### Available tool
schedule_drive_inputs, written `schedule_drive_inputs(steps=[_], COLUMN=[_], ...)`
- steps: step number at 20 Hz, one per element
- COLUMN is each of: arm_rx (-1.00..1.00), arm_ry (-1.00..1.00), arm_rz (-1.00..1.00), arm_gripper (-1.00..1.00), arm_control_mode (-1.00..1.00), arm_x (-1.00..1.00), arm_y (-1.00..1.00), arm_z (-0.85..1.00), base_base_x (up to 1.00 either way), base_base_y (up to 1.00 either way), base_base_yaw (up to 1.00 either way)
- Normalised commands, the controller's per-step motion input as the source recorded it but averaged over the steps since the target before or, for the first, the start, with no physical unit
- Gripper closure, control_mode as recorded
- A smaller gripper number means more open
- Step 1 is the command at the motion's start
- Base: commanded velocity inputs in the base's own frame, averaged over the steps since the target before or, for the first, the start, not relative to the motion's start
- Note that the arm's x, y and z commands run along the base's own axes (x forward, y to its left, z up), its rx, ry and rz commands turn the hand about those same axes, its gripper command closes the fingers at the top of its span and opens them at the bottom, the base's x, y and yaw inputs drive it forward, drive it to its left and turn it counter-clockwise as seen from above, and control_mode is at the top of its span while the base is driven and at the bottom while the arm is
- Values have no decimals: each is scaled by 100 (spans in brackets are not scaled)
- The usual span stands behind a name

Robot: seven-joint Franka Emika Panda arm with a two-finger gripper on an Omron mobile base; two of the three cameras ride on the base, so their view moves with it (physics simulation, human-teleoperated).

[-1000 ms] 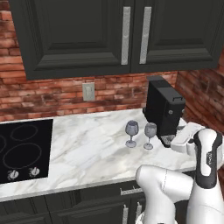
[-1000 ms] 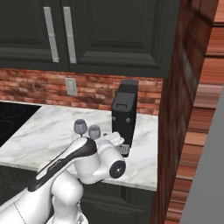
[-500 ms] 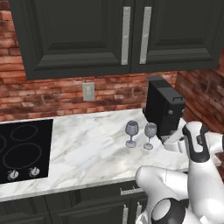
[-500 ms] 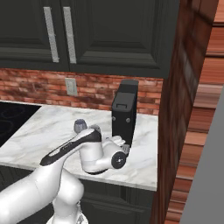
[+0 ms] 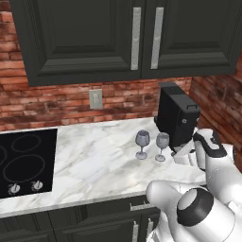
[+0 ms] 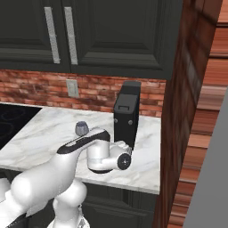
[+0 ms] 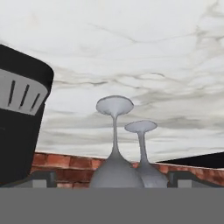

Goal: Retrieve the wine glasses from the counter and place one next to each plate.

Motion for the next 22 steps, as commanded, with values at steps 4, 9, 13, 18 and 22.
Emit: schedule_drive_inputs(steps=[4, 9, 13, 18, 22], arm_rx=[0, 0, 0, 0, 0], arm_ry=[-3, 1, 2, 1, 1], arm_rz=[0, 0, 0, 0, 0], arm_gripper=[-100, -100, -100, -100, -100], arm_control_mode=[-100, -100, -100, -100, -100], arm_x=[13, 25, 28, 25, 23], arm_y=[16, 19, 20, 15, 6], arm_z=[-24, -28, -21, -21, -18], base_base_x=[0, 0, 0, 0, 0], base_base_y=[0, 0, 0, 0, 0], base_base_yaw=[0, 0, 0, 0, 0])
